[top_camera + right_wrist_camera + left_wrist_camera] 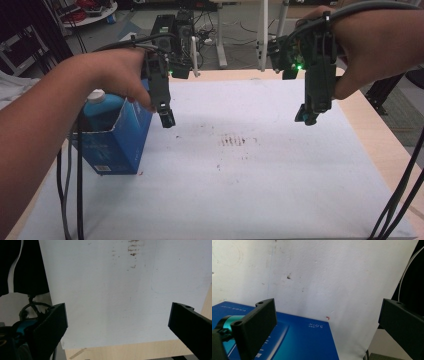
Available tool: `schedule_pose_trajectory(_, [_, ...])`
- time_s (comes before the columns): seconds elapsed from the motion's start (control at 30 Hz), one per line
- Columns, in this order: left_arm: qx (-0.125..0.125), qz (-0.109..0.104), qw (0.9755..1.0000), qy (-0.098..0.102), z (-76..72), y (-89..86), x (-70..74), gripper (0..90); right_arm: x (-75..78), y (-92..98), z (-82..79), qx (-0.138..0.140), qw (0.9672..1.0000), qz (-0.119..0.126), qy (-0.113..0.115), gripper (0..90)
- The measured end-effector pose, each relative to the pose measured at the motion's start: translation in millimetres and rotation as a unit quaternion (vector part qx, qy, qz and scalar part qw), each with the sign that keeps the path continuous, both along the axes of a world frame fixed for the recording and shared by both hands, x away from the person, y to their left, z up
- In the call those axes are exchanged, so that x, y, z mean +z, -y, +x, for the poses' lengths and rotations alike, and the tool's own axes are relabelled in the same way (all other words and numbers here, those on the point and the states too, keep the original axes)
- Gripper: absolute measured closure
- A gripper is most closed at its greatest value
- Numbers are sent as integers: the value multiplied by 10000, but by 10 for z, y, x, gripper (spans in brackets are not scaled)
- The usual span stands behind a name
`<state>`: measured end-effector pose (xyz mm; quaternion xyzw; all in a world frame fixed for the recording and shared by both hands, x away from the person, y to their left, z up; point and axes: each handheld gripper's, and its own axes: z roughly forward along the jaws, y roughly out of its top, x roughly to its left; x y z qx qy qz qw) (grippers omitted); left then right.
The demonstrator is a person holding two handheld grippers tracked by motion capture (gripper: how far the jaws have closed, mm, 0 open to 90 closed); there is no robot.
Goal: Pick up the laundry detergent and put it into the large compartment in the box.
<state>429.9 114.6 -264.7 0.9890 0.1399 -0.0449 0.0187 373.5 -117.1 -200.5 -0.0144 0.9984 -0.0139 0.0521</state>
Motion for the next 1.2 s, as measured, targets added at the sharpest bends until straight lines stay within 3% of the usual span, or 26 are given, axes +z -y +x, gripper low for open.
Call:
schedule_pose_trajectory(0.4, [-59,109,9999,-46,-11,-45,-44,17,38,-12,6,24,10000,-3,4,13])
schedule_pose_trajectory(0.7, [-112,-16,9999,-62,0,-5,-17,17,35,11,29,30,10000,8,13,13])
schedule_pose_trajectory(1.2, [-161,-25,9999,-46,8,57,14,17,9,13,44,10,10000,23,7,13])
